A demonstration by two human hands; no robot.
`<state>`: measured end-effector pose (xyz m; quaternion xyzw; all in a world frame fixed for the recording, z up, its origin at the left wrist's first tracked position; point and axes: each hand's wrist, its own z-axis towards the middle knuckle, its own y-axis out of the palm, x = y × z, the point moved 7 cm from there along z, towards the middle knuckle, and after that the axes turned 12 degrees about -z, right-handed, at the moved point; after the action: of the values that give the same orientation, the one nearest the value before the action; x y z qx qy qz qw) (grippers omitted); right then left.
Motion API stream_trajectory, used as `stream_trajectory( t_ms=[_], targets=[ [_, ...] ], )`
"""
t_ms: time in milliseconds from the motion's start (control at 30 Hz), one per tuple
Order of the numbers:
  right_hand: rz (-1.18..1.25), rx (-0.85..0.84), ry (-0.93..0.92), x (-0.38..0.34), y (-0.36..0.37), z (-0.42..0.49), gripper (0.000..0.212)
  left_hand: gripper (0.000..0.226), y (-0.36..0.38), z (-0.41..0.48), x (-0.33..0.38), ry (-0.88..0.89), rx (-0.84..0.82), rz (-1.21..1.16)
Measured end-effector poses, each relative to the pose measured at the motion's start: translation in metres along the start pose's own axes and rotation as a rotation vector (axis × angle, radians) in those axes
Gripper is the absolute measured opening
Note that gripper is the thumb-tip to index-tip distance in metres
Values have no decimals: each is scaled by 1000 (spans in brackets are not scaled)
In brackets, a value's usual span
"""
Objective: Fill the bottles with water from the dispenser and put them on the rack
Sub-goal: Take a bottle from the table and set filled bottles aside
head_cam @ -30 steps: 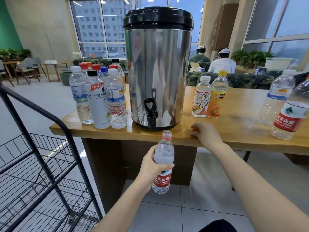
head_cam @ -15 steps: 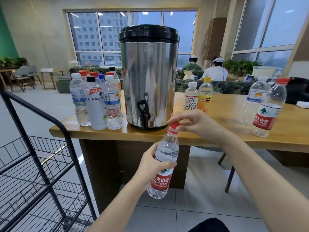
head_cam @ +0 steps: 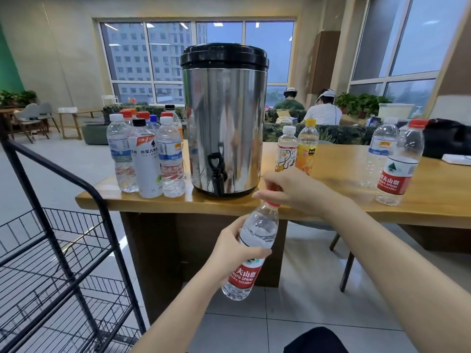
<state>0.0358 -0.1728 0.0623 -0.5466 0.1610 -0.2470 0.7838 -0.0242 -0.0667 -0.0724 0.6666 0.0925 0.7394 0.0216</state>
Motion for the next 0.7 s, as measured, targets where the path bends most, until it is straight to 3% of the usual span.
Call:
stream_trajectory(
  t_ms=[100,167,267,300,400,467,533,633,700],
  targets=[
    [-410,95,-81,-1,-2,3,72,64,5,2,-3,-21,-21,-6],
    [-498,127,-72,4,1,6,77,65,6,4,-4,24,38,57],
    [-585,39,91,18,11,6,55,69,6,9,8,218,175,284],
    [-585,26,107,17,13,5,49,68,6,11,9,220,170,317],
    [-483,110,-58,11,6,2,82,66,5,22,-4,-20,-34,97],
    [-406,166,-154,14,1,4,73,71,9,23,-6,-138,-198,3],
    [-404,173,-191,18,6,6,60,70,13,24,-6,-144,-267,0],
    [-406,189,-79,23,6,8,55,66,13,28,-4,-40,-131,48],
    [-445,112,39,26,9,8,52,66,12,31,2,119,11,207]
  ],
)
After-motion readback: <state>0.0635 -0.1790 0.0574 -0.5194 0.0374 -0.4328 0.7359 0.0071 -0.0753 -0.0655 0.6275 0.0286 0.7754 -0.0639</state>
